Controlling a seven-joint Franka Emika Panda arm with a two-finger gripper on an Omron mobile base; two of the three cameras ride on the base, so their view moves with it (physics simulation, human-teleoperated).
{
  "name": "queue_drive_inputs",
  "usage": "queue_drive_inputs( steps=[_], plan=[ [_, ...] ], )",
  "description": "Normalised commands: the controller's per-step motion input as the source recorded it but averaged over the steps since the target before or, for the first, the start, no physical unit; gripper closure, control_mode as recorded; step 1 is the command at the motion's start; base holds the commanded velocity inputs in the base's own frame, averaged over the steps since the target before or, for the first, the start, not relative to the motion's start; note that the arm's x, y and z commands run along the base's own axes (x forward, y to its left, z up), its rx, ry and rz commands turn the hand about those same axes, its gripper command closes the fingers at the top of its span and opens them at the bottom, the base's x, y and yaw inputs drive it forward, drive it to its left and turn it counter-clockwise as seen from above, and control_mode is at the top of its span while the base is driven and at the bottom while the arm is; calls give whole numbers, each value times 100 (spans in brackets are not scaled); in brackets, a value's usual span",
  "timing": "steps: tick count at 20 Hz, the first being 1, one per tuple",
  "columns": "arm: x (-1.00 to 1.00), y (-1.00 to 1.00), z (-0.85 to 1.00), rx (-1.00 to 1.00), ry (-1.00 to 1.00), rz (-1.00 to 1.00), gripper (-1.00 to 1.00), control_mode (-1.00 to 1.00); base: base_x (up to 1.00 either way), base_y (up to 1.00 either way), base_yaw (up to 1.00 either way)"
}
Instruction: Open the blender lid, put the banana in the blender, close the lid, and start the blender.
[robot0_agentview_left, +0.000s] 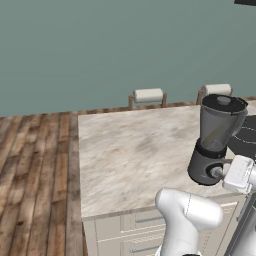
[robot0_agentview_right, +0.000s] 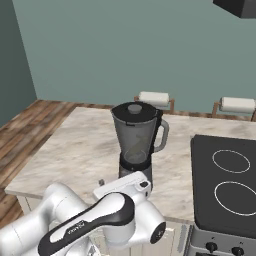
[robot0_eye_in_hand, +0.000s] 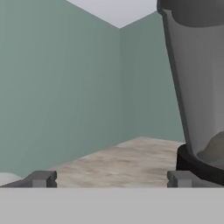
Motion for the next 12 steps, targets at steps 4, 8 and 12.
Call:
queue_drive_inputs(
  steps=[4,8,12],
  plan=[
    [6,-8,0,0,0,0,-100,-100,0,0,0],
    [9,-4,0,0,0,0,-100,-100,0,0,0],
    [13,-3,-1,0,0,0,-100,-100,0,0,0]
  ],
)
